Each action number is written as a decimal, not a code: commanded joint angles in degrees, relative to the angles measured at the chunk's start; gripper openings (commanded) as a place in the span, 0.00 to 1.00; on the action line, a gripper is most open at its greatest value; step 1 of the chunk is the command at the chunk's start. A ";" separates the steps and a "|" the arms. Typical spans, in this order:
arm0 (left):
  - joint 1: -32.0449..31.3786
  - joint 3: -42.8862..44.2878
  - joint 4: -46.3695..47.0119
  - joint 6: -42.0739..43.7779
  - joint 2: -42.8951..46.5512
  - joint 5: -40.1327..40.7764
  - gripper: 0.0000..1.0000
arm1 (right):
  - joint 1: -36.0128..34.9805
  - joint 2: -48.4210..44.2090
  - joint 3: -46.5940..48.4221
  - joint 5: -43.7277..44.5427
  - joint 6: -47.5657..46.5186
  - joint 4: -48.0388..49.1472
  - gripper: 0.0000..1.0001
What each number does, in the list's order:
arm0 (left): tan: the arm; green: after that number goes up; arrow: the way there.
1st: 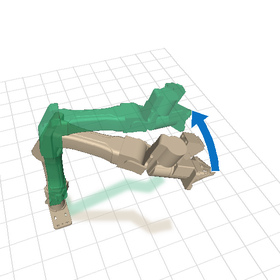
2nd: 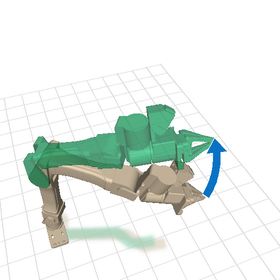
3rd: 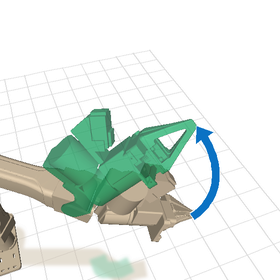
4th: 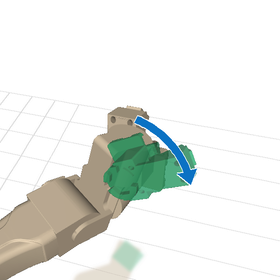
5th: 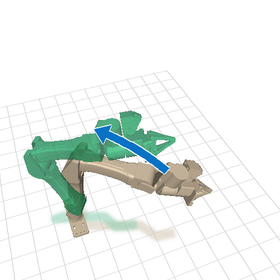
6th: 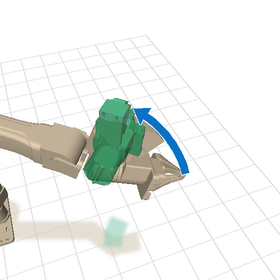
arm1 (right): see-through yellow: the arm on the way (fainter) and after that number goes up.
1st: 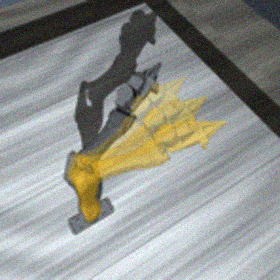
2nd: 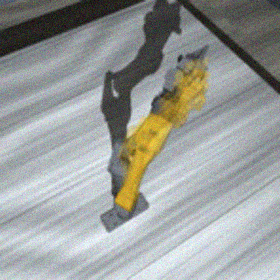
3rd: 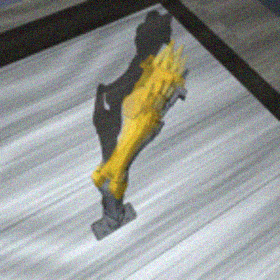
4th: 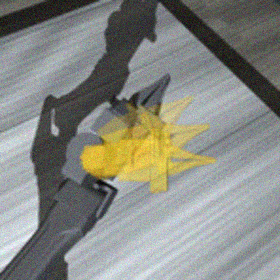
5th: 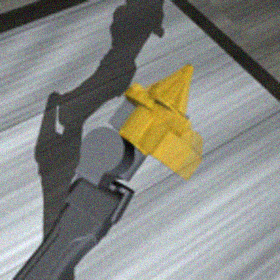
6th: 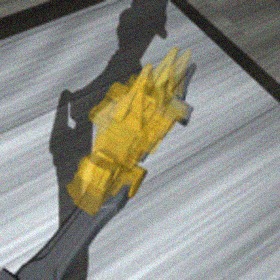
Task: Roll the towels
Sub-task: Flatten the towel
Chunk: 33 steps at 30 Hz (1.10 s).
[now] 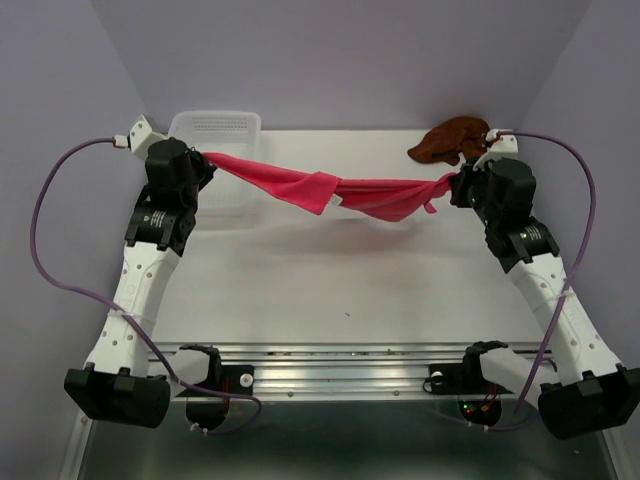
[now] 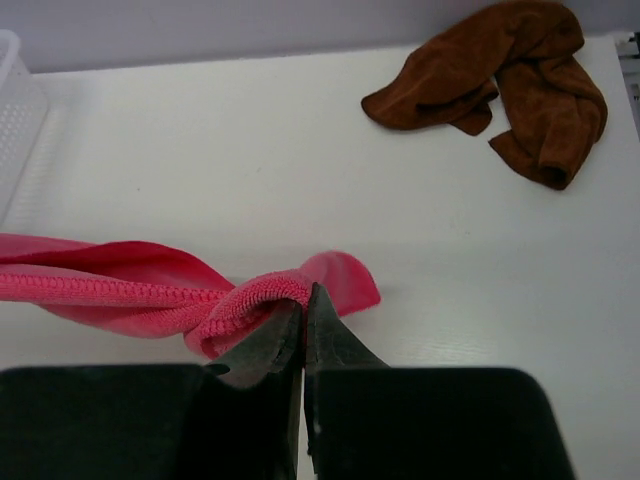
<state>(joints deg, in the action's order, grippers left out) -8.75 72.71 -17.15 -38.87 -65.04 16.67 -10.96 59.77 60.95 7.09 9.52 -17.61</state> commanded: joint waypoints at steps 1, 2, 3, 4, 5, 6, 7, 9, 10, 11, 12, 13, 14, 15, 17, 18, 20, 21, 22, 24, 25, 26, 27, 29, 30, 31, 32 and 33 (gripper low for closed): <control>0.84 -0.98 -0.43 -1.55 4.47 1.01 0.00 | 0.41 -2.19 4.35 -1.65 -3.99 0.64 0.01; 0.84 -1.34 -0.61 -1.56 5.17 0.30 0.00 | 0.41 -2.90 4.62 -1.90 -3.89 0.56 0.01; 0.84 -1.60 -0.78 -1.56 5.70 -0.66 0.00 | 0.41 -3.77 4.71 -2.60 -4.07 0.38 0.01; 0.84 -1.86 -1.30 -1.91 6.84 -2.24 0.00 | 0.41 -4.56 4.88 -2.44 -3.81 0.21 0.01; 0.84 -2.56 -1.66 -2.52 7.37 -3.47 0.00 | 0.41 -6.23 5.58 -2.87 -3.81 -1.28 0.01; 0.84 -3.09 -2.01 -2.61 8.60 -5.14 0.00 | 0.41 -6.94 5.93 -3.57 -4.33 -2.16 0.01; 0.84 -3.45 -2.45 -2.79 9.13 -7.41 0.00 | 0.41 -7.73 6.20 -3.23 -4.16 -2.95 0.01; 0.76 -4.93 -4.03 -3.40 11.23 -8.05 0.00 | 0.41 -10.01 6.81 -3.05 -4.24 -5.58 0.01; 0.76 -5.47 -4.56 -3.66 11.94 -8.31 0.00 | 0.41 -10.80 6.82 -2.53 -3.98 -6.21 0.01; 0.76 -6.25 -5.08 -3.93 12.73 -8.58 0.00 | 0.41 -11.51 6.73 -2.87 -3.98 -6.65 0.01; 0.76 -7.91 -6.05 -4.37 13.96 -10.06 0.00 | 0.41 -12.39 6.47 -4.09 -3.63 -7.52 0.01; 0.76 -9.85 -6.67 -4.72 14.49 -10.86 0.00 | 0.41 -12.66 6.20 -4.63 -3.11 -7.79 0.01; 0.76 -9.87 -7.19 -4.98 14.76 -11.65 0.00 | 0.41 -12.57 5.68 -5.76 -2.84 -7.79 0.01; 0.76 -11.87 -8.50 -5.42 15.20 -12.61 0.00 | 0.41 -11.79 4.45 -6.30 -2.75 -7.97 0.02; 0.76 -14.59 -11.22 -5.60 15.03 -12.45 0.00 | 0.41 -9.68 3.31 -6.30 -2.40 -9.10 0.03; 0.76 -15.74 -12.11 -6.21 14.76 -11.66 0.00 | 0.41 -6.89 2.08 -6.04 -2.40 -9.11 0.04; 0.76 -19.77 -13.26 -6.74 14.50 -11.92 0.00 | 0.41 -3.80 0.50 -6.65 -2.84 -9.03 0.06; 0.76 -21.36 -13.44 -7.00 14.06 -12.18 0.00 | 0.41 -2.04 -0.12 -6.65 -3.27 -9.03 0.08; 0.76 -22.68 -13.53 -7.88 13.88 -11.84 0.00 | 0.41 -0.20 -0.65 -6.57 -3.63 -8.94 0.09; 0.76 -26.55 -13.09 -8.76 12.84 -11.66 0.00 | 0.41 5.17 -2.23 -6.65 -5.55 -7.19 0.13; 0.76 -27.70 -12.65 -8.85 12.31 -11.74 0.00 | 0.41 7.01 -2.67 -6.57 -6.69 -6.40 0.15; 0.76 -28.66 -12.30 -9.11 11.60 -11.83 0.06 | 0.94 8.86 -2.94 -6.30 -7.66 -5.69 0.16; 0.76 -29.80 -12.56 -9.46 9.86 -11.22 0.41 | 0.94 12.70 -2.85 -4.91 -8.11 -4.82 0.27; 0.76 -29.73 -13.43 -9.56 7.83 -9.12 0.86 | 0.94 16.42 -1.45 1.30 -8.11 -4.89 0.64; 0.76 -28.42 -14.74 -9.29 6.08 -8.41 0.99 | 0.94 18.96 0.21 3.35 -8.37 -5.07 1.00; 0.76 -27.63 -15.28 -9.03 5.54 -7.36 0.99 | 0.94 19.59 0.92 6.76 -8.55 -5.07 1.00; 0.76 -26.23 -15.46 -8.51 5.27 -7.18 0.99 | 0.94 20.03 1.71 8.10 -8.46 -5.33 1.00; 0.67 -25.60 -15.55 -7.37 5.36 -7.09 0.99 | 0.94 19.86 3.20 8.98 -7.51 -6.12 1.00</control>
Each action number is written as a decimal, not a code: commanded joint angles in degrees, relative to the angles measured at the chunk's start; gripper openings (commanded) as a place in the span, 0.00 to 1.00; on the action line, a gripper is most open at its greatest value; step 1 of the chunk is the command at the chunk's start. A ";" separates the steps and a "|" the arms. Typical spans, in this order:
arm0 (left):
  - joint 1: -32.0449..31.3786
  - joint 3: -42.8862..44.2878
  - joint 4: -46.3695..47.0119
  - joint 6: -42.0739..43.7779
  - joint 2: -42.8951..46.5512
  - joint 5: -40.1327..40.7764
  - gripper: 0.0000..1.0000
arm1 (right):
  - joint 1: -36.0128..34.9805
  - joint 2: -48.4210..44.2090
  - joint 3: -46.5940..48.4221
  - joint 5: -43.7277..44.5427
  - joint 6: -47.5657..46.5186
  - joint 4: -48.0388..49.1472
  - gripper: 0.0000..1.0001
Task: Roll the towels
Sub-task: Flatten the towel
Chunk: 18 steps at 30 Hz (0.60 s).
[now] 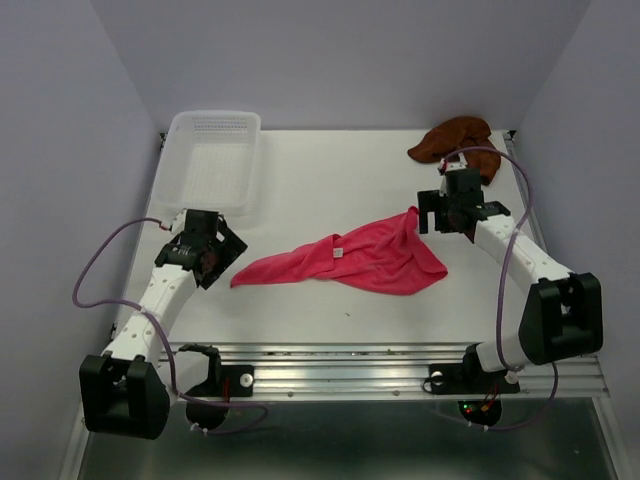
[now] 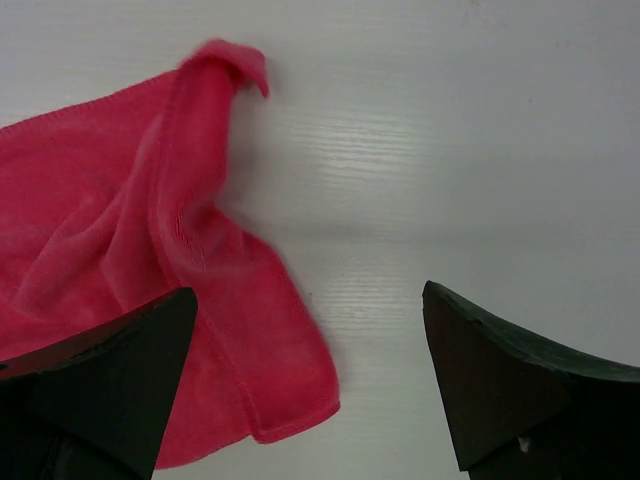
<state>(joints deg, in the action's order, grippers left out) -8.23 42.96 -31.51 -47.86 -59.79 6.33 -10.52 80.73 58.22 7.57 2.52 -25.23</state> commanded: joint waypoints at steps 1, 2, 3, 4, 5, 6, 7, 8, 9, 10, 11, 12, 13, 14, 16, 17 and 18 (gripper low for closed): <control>0.14 4.58 -1.10 2.06 0.29 3.43 0.99 | 0.50 -1.53 6.47 9.03 0.11 0.98 1.00; -0.12 5.11 -0.93 2.76 0.64 3.25 0.99 | 0.50 -2.15 6.73 9.82 0.90 0.72 1.00; -0.38 6.33 -1.01 3.72 0.99 2.90 0.99 | 0.50 -3.46 7.00 11.40 3.77 -0.16 1.00; -1.95 6.96 -0.58 4.60 1.25 2.29 0.99 | 0.50 -4.08 7.09 11.50 5.20 -1.38 1.00; -1.97 6.96 0.30 5.66 1.52 1.76 0.99 | 0.50 -4.52 7.17 11.06 6.43 -1.40 1.00; -4.75 7.31 2.22 6.45 1.69 1.15 0.99 | 0.50 -5.14 7.00 10.71 7.31 -2.70 1.00; -6.78 7.57 3.54 9.16 1.35 -0.25 0.99 | 0.50 -5.66 6.56 10.53 9.15 -3.15 1.00; -9.32 8.01 4.51 9.97 0.73 -0.18 0.99 | 0.50 -6.37 6.47 10.36 10.21 -3.50 1.00; -12.13 9.41 5.48 10.15 -0.14 0.61 0.99 | 0.50 -6.46 6.47 9.83 11.09 -3.94 1.00; -18.08 10.29 6.01 10.32 -3.02 1.22 0.99 | 0.50 -6.37 6.56 8.78 12.58 -3.95 1.00; -20.75 12.30 6.63 10.76 -4.88 1.58 0.99 | 0.50 -5.94 6.82 5.90 12.85 -4.12 1.00; -22.95 13.45 7.33 10.59 -6.81 1.41 0.99 | 0.50 -5.59 6.91 4.66 13.38 -4.12 1.00; -26.54 14.51 7.77 10.76 -10.92 0.54 0.99 | 0.50 -5.32 7.09 3.43 13.73 -3.95 1.00; -27.88 15.65 8.04 11.11 -13.05 0.18 0.99 | 0.50 -4.97 7.35 2.89 14.00 -3.95 1.00; -30.34 18.73 8.39 10.59 -18.24 0.70 0.99 | 0.50 -4.18 7.53 2.80 13.91 -3.86 1.00; -32.53 20.04 9.09 10.50 -19.82 0.09 0.98 | 0.50 -3.91 7.35 3.06 13.91 -3.51 1.00; -33.51 20.67 10.49 10.50 -22.62 -0.61 0.97 | 0.50 -3.56 7.09 2.89 13.48 -3.25 1.00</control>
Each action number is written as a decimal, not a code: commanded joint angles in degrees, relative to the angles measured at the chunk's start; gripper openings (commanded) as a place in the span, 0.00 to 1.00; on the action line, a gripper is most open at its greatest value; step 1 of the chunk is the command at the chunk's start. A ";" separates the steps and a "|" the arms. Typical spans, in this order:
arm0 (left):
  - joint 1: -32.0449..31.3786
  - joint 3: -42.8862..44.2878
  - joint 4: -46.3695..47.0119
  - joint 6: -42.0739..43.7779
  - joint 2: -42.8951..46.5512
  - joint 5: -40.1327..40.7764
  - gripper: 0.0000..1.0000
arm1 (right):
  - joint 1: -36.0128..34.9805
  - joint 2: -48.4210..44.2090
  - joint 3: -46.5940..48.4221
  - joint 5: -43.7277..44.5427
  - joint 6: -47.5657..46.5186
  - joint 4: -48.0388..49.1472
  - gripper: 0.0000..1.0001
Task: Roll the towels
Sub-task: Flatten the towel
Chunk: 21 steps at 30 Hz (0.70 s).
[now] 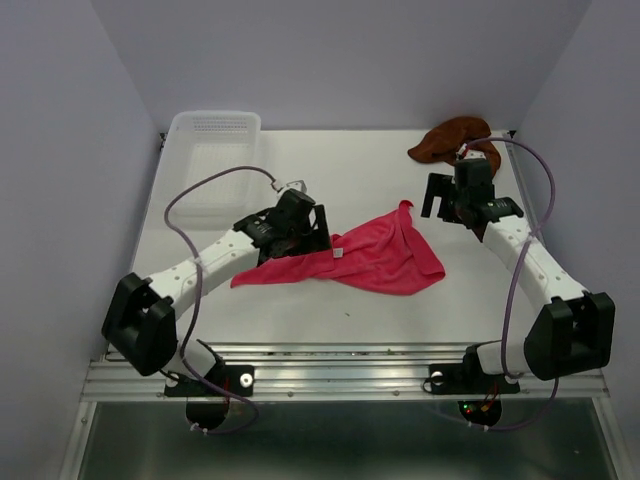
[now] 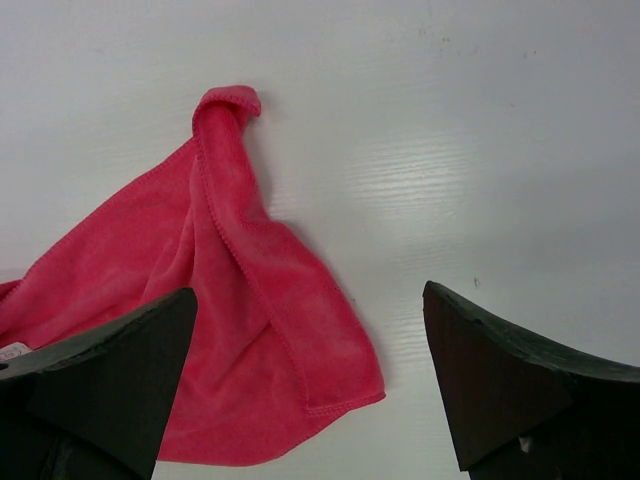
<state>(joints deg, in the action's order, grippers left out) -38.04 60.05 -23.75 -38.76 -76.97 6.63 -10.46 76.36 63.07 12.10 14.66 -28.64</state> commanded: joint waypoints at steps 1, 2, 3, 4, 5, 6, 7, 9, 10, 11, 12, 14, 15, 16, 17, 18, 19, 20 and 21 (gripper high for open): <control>-4.66 4.19 3.52 1.41 -6.69 -1.44 0.96 | 0.44 1.07 2.15 -1.81 1.08 0.17 1.00; -6.06 4.81 3.97 1.41 -8.27 -2.23 0.95 | 0.44 1.34 2.06 -2.51 0.99 0.17 1.00; -6.51 6.55 4.15 1.50 -11.50 -2.50 0.92 | 0.44 1.60 1.88 -2.69 0.73 0.17 1.00; -7.04 7.53 4.15 1.67 -13.02 -2.59 0.91 | 0.44 1.86 1.71 -2.78 0.55 0.17 1.00; -7.83 9.36 3.63 1.76 -14.68 -2.42 0.91 | 0.44 1.95 1.62 -2.78 0.38 0.17 1.00; -8.10 10.51 3.27 1.76 -17.57 -2.07 0.90 | 0.44 2.04 1.53 -2.52 0.11 0.25 1.00; -8.36 11.48 2.75 1.50 -18.82 -1.54 0.88 | 0.44 2.22 1.27 -2.34 0.02 0.25 1.00; -8.54 14.47 0.21 0.36 -21.19 -0.14 0.84 | 0.44 2.30 1.18 -2.08 -0.33 0.25 1.00; -8.54 15.26 -0.59 -0.78 -23.12 1.18 0.82 | 0.44 2.30 0.92 -2.08 -0.42 0.17 1.00; -8.54 16.58 -1.29 -1.48 -24.01 2.15 0.81 | 0.44 2.30 0.83 -2.08 -0.59 0.25 1.00; -8.63 17.11 -2.95 -2.27 -25.32 3.29 0.78 | 0.44 2.30 0.74 -1.99 -0.59 0.25 1.00; -8.63 18.34 -5.15 -3.16 -26.38 5.31 0.76 | 0.44 2.30 0.57 -1.47 -0.77 0.25 1.00; -8.63 18.61 -5.78 -3.51 -26.83 6.02 0.75 | 0.44 2.39 0.48 -1.20 -0.86 0.25 1.00; -8.63 18.70 -6.13 -3.43 -27.53 6.11 0.75 | 0.44 2.39 0.48 -0.68 -0.86 0.25 1.00; -8.63 18.61 -6.22 -3.60 -27.71 6.20 0.73 | 0.44 2.48 0.48 -0.41 -0.86 0.25 1.00; -8.63 18.44 -6.22 -3.86 -28.23 5.94 0.73 | 0.44 2.74 0.39 -0.15 -0.94 0.25 1.00; -8.63 18.43 -6.40 -3.78 -28.50 5.93 0.73 | 0.44 2.83 0.48 -0.14 -0.94 0.25 1.00; -8.63 18.43 -6.40 -3.51 -29.11 4.98 0.70 | 0.44 3.09 0.48 0.29 -0.94 0.25 1.00; -8.63 18.35 -6.40 -3.51 -29.11 4.97 0.69 | 0.44 3.10 0.48 0.29 -0.94 0.25 1.00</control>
<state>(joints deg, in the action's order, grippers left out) -46.61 76.23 -27.49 -41.67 -105.56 10.24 -10.46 79.07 63.07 10.79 14.39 -29.12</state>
